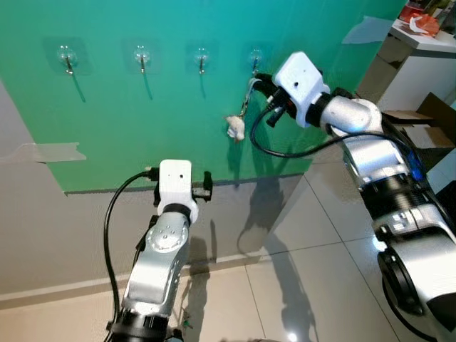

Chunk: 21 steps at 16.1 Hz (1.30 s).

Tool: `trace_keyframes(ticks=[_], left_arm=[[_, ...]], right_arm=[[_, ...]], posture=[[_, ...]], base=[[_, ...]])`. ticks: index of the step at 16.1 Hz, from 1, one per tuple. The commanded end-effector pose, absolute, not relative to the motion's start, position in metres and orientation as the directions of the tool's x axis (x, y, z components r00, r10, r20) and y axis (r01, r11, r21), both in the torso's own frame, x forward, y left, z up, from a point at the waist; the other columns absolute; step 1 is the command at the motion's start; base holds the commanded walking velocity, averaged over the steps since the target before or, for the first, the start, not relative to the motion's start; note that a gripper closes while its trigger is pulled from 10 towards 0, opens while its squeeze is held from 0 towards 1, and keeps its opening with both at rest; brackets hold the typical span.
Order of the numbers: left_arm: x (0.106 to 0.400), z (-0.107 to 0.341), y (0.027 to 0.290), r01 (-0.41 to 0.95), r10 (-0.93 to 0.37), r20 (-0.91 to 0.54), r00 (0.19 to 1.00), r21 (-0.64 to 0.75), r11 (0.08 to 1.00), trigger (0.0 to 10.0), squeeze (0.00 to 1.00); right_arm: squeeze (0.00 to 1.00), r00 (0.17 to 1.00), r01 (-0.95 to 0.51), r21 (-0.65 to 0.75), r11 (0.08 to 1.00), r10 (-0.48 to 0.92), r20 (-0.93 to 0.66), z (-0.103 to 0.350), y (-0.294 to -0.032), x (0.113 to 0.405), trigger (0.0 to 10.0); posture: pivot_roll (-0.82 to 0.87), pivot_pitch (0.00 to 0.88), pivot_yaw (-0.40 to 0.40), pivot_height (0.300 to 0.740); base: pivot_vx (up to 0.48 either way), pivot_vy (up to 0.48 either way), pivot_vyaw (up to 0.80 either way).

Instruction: Hang keys on a hook

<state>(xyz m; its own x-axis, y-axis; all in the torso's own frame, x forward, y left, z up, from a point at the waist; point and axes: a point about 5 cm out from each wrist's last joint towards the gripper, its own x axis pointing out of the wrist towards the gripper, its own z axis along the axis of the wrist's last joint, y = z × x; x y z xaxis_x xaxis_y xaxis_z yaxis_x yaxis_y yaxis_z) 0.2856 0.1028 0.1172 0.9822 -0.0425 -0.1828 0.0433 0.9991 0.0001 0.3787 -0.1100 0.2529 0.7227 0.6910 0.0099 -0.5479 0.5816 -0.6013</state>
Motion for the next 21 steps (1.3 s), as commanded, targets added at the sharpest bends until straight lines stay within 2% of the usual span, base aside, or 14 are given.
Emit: trace_keyframes(ticks=[1, 6, 21], left_arm=[[0.286, 0.12, 0.086, 0.079, -0.087, -0.177, 0.98, -0.051, 0.996, 10.0, 0.0], [0.285, 0.119, 0.08, 0.105, -0.114, -0.176, 0.978, -0.06, 0.993, 10.0, 0.0], [0.284, 0.118, 0.077, 0.096, -0.108, -0.174, 0.979, -0.071, 0.993, 10.0, 0.0]], right_arm=[[0.0, 0.737, -0.528, -0.598, 0.603, 0.676, 0.03, 0.261, -0.12, 0.377, 0.0], [0.0, 0.738, -0.513, -0.61, 0.604, 0.674, 0.047, 0.27, -0.123, 0.367, 0.0], [0.0, 0.753, -0.473, -0.645, 0.6, 0.655, 0.057, 0.286, -0.115, 0.385, 0.0]], posture=[[-0.13, 0.0, -0.109, 0.723], [-0.16, 0.0, -0.098, 0.723], [-0.12, 0.0, -0.129, 0.723]], base=[[0.0, 0.0, 0.0], [0.0, 0.0, 0.0], [0.0, 0.0, 0.0]])
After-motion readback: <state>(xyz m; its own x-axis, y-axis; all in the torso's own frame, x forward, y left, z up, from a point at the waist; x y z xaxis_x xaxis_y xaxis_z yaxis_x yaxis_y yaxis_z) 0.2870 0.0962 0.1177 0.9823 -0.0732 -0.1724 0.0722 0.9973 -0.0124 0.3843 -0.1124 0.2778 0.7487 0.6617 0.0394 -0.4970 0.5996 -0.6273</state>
